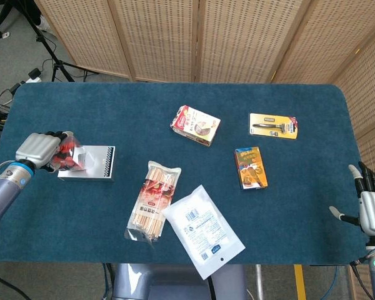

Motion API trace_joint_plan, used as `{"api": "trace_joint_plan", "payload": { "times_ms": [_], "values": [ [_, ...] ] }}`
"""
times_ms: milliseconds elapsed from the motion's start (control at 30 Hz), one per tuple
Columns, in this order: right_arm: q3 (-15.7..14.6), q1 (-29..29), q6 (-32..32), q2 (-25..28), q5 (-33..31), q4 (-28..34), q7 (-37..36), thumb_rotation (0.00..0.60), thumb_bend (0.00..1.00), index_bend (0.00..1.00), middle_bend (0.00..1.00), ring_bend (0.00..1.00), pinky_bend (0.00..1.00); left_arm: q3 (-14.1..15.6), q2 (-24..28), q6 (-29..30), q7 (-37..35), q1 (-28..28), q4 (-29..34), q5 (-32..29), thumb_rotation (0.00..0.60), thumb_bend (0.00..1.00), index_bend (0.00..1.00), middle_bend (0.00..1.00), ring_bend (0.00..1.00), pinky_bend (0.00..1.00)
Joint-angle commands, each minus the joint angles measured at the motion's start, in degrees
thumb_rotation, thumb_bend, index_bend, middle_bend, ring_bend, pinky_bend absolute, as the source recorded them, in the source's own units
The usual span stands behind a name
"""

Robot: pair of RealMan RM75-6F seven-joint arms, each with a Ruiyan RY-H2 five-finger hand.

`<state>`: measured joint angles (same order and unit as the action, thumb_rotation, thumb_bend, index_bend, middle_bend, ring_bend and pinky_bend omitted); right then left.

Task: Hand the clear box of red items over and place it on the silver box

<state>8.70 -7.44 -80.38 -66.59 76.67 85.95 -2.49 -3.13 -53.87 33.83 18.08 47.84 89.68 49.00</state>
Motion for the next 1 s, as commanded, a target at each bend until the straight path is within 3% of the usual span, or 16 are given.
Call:
{"api": "trace_joint_plan", "payload": {
  "times_ms": [33,200,367,467,667,800,1000],
  "values": [
    [0.02,0.02,-0.03,-0.02,0.0,-0.04,-0.06,0.6,0.16,0.0,0.0,0.0,0.0,0.22,-0.14,-2.4,-1.78,0.29,-0.26,0.91,0.6,0.51,0.56,0.14,0.11,0.27],
    [0.04,0.08,-0.18,-0.08,0.15,-0.1,-0.24,0.6,0.16,0.0,0.0,0.0,0.0,0.46,-0.28,-3.79,-3.26,0.73,-0.7,2.54,0.6,0.4,0.4,0.02,0.02,0.16],
    [-0.01,0.08,-0.17,-0.16,0.31,-0.12,-0.34,0.6,0.16,0.0,0.0,0.0,0.0,0.48,-1.03,-2.57,-4.15,0.52,-1.04,4.05,0.6,0.36,0.24,0.0,0.0,0.04],
    [0.11,0.13,-0.32,-0.2,0.23,-0.19,-0.43,0.6,0.16,0.0,0.0,0.0,0.0,0.68,-1.19,-1.94,-4.37,0.4,-1.37,5.07,0.6,0.34,0.19,0.0,0.0,0.01],
    [0.29,0.27,-0.76,-0.29,0.26,-0.25,-0.51,0.6,0.16,0.0,0.0,0.0,0.0,1.08,-0.84,-1.97,-5.02,0.4,-1.38,5.89,0.6,0.24,0.07,0.0,0.0,0.0],
    [0.27,0.3,-0.84,-0.35,0.35,-0.25,-0.48,0.6,0.16,0.0,0.0,0.0,0.0,0.89,-0.24,-2.2,-6.54,0.18,-1.03,6.9,0.6,0.12,0.04,0.0,0.0,0.0],
    [0.35,0.47,-1.19,-0.28,0.4,-0.08,-0.59,0.6,0.16,0.0,0.0,0.0,0.0,-0.11,1.59,-1.71,-9.48,-0.49,0.27,8.68,0.6,0.03,0.0,0.0,0.0,0.0]
  ]
}}
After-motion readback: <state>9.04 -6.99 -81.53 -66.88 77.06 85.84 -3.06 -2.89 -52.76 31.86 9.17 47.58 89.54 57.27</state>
